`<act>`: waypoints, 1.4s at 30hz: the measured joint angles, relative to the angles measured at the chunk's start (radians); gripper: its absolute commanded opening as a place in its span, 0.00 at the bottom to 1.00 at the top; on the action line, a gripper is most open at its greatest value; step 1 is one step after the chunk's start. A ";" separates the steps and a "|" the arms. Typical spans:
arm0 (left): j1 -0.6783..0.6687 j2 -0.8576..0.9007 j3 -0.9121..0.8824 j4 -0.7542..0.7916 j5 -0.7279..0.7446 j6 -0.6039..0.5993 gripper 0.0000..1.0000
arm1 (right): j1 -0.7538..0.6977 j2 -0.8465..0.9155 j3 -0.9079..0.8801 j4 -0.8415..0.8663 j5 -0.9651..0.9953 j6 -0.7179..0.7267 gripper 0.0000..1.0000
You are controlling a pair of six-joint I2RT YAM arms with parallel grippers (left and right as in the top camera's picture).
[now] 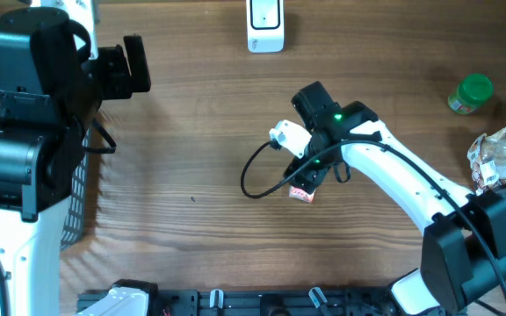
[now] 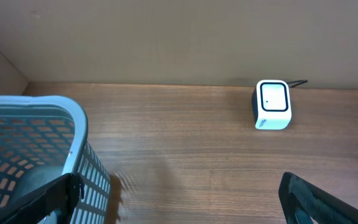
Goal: Scan the item barcode
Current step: 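Grasp the Kleenex pack with the right gripper and lift it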
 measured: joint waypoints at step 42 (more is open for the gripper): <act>0.000 0.000 0.000 -0.040 0.000 0.000 1.00 | -0.034 0.246 0.016 0.129 0.184 0.269 1.00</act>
